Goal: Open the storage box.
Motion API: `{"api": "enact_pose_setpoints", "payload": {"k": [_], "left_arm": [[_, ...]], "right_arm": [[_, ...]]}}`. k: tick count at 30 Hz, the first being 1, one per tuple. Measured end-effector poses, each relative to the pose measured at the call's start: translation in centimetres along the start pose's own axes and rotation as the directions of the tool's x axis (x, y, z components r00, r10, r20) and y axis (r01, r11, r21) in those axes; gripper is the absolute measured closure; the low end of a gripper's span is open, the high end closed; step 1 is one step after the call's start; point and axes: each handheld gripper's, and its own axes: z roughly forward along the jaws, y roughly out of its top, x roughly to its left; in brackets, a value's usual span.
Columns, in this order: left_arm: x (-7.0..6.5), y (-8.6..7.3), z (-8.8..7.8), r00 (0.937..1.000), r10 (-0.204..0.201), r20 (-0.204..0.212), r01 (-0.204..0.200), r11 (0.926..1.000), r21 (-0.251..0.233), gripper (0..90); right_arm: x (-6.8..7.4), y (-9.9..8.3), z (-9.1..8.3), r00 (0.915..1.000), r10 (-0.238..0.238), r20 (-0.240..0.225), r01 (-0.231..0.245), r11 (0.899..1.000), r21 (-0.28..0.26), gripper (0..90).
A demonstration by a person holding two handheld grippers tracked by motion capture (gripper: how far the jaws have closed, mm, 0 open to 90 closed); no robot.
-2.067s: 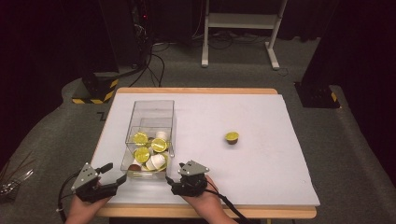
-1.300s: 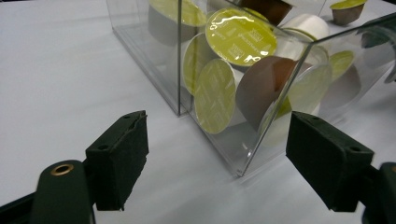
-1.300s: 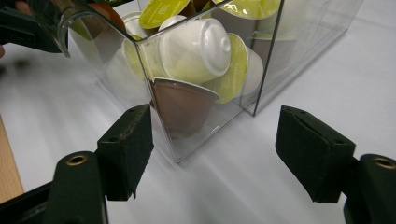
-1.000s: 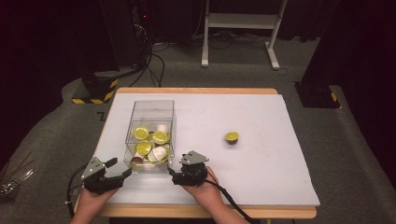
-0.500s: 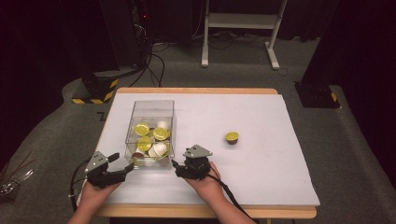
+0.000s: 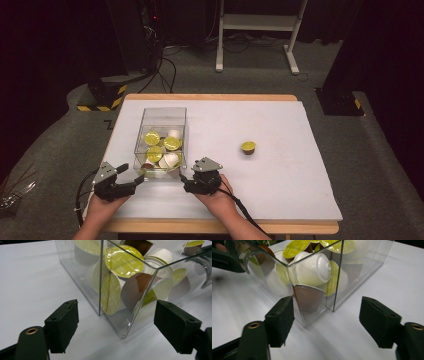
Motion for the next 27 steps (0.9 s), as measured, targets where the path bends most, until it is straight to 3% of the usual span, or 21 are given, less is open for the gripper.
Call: {"api": "enact_pose_setpoints", "payload": {"k": [12, 27], "left_arm": [[1.0, 0.4, 1.2, 0.9995, -0.027, -0.015, 0.027, 0.9996, 0.007, 20.8], [1.7, 0.6, 2.1, 0.9980, -0.056, -0.031, 0.055, 0.9980, -0.031, 21.6]], "right_arm": [[-1.1, 0.6, 0.9, 0.9996, 0.015, 0.025, -0.015, 1.000, -0.005, 26.9], [-1.9, 1.3, 1.5, 0.9985, 0.024, 0.049, -0.024, 1.000, -0.010, 26.8]]}}
